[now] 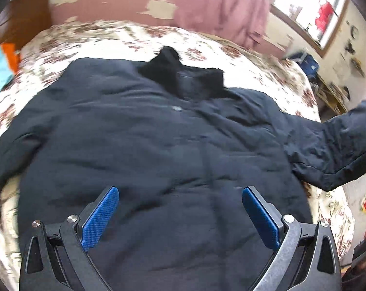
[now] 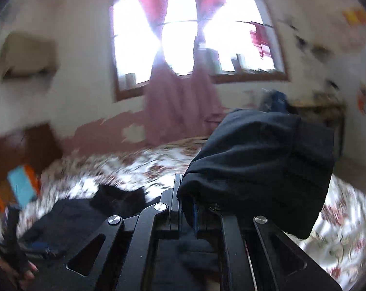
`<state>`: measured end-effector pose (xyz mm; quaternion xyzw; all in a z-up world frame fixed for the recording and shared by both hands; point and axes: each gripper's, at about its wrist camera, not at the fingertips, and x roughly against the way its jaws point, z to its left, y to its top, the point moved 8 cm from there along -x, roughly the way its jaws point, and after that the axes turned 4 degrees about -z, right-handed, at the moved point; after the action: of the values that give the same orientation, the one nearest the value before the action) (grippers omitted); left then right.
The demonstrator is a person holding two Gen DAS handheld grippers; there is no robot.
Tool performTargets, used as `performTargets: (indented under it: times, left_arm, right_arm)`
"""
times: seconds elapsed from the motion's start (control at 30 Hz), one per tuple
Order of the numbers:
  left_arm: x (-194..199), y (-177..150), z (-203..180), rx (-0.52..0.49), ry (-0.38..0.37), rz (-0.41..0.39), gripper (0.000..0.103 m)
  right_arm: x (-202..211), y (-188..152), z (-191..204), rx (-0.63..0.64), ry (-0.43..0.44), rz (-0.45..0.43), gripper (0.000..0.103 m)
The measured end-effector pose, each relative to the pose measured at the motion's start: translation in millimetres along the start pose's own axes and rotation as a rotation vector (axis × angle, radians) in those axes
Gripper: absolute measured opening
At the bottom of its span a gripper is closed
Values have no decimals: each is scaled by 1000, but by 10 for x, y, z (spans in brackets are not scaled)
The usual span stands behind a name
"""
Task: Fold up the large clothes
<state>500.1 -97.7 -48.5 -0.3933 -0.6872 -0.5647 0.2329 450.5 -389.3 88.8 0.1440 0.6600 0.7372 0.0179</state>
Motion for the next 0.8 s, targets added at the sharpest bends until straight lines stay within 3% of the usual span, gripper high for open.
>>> performTargets:
  times: [0.1,0.23,0.37,0.47,0.5,0.53,0.6,0.8]
  left_arm:
    - [145,-37,431,53,-7,-20,102]
    - [243,-175,894,104,-22,-30,102]
    - [265,-352,1228,148,-27,-25,102]
    - [239,-441,1374,180,-53,-26,102]
    - [221,-469,1399,189,-63,-25,102]
    - [206,-502,1433,197,-74,-27,102]
    - [172,-567,1435,203,-102,-38,102]
    - [144,-652,1320,170,-192,-75,102]
  right_arm:
    - [-20,-46,659,92,69,47,7]
    - [31,-403,1448,179,137,126,7]
    - [75,-943,1955,280,197,234,7]
    - [91,-1399,2104,328,237,339,11]
    - [86,-1565,2123,332,266,381,21]
    - [104,-1719,2133,329,299,423,43]
    - [171,-2011,2108,323,323,502,78]
    - [656,-2165,1676,264,336,549,79]
